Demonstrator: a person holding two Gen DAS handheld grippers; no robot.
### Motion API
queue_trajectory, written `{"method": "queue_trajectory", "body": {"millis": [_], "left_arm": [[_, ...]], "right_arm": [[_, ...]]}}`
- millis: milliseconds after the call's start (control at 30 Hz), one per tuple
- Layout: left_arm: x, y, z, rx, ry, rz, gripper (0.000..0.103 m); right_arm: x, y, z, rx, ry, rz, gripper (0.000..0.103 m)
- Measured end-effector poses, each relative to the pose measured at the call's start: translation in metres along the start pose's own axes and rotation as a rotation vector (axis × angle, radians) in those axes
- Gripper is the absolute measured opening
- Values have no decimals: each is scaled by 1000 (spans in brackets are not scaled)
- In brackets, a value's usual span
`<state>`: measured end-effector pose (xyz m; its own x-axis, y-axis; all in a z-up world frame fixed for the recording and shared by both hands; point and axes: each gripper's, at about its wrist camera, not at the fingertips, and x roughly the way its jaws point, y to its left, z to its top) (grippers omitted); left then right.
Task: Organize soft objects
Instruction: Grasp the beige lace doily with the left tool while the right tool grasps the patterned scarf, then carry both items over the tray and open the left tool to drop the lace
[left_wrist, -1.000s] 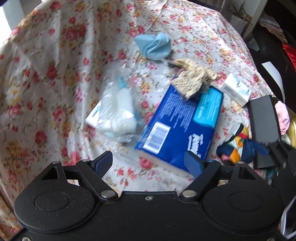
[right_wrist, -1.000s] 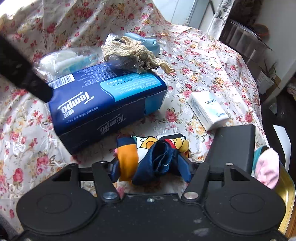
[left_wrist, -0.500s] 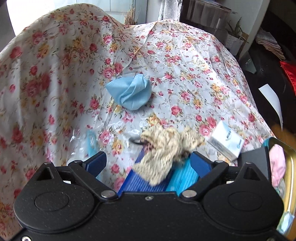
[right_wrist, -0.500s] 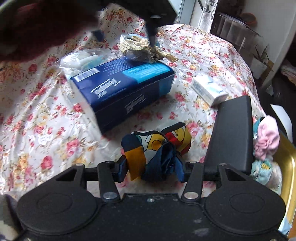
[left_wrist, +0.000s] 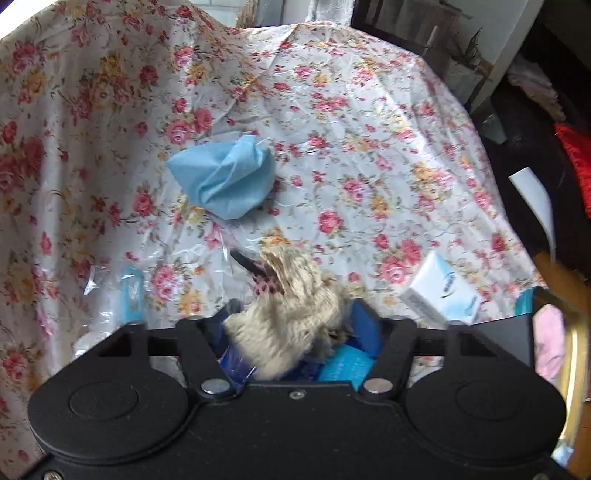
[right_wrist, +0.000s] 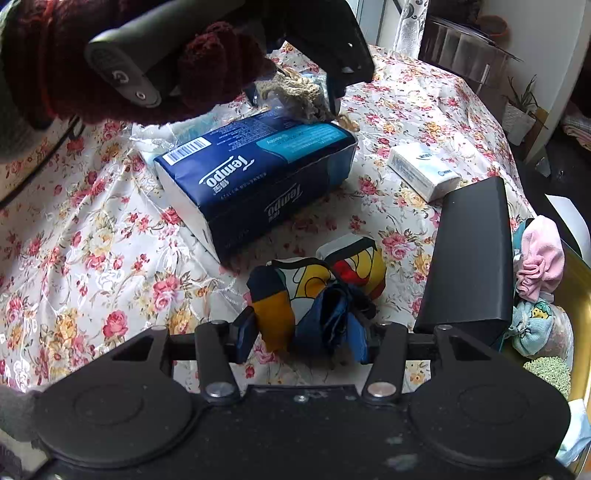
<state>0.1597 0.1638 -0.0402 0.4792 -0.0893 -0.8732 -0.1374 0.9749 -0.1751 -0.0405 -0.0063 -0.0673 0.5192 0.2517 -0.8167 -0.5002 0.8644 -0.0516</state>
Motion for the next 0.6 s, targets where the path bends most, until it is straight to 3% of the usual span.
{"method": "queue_trajectory", "body": {"millis": [67, 233, 600], "left_arm": [[-3, 0, 1, 4, -8, -6, 51], [-6, 6, 0, 3, -3, -36, 49], [-49, 27, -16, 5, -52, -67, 48]], "right_arm": [[-2, -1, 1, 9, -5, 4, 50], [-7, -5, 4, 34, -16, 5, 56], [-15, -34, 20, 236, -44, 62, 96]]}}
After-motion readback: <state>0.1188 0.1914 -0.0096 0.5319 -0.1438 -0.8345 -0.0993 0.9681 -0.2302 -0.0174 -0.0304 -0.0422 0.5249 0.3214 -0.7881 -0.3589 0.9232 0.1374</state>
